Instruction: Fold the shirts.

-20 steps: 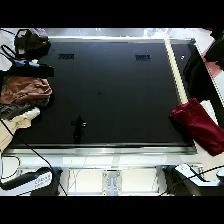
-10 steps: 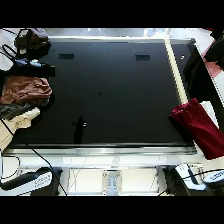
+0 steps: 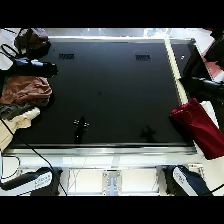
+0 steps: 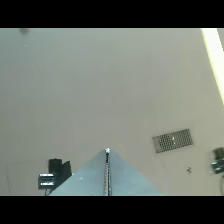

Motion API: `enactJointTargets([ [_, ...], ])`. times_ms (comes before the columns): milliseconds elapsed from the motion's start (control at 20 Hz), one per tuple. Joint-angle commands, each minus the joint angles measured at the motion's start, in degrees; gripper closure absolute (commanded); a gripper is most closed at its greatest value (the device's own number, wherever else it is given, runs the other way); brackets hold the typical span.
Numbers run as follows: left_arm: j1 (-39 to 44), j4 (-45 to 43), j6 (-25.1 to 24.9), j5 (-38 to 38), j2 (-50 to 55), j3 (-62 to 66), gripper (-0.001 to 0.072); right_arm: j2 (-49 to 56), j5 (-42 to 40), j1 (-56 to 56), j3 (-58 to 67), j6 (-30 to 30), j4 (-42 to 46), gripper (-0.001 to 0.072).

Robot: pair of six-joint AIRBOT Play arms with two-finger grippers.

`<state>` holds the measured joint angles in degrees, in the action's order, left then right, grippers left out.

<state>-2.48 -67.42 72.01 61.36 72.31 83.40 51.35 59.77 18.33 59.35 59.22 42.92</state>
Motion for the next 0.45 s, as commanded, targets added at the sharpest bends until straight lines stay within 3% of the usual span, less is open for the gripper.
enactJointTargets([
  [0, 0.0, 0.6, 0.0, 0.0, 0.0, 0.0, 0.0692, 3.4, -2.4, -14.1, 0.1, -0.6, 6.5, 0.0303],
  [250, 0.0, 0.6, 0.0, 0.0, 0.0, 0.0, 0.0692, 7.3, -1.5, -17.0, 0.1, 7.5, 7.1, 0.0303],
  [400, 0.0, 0.6, 0.0, 0.0, 0.0, 0.0, 0.0692, 7.2, 0.2, -17.0, 0.1, 8.7, 6.9, 0.0303],
])
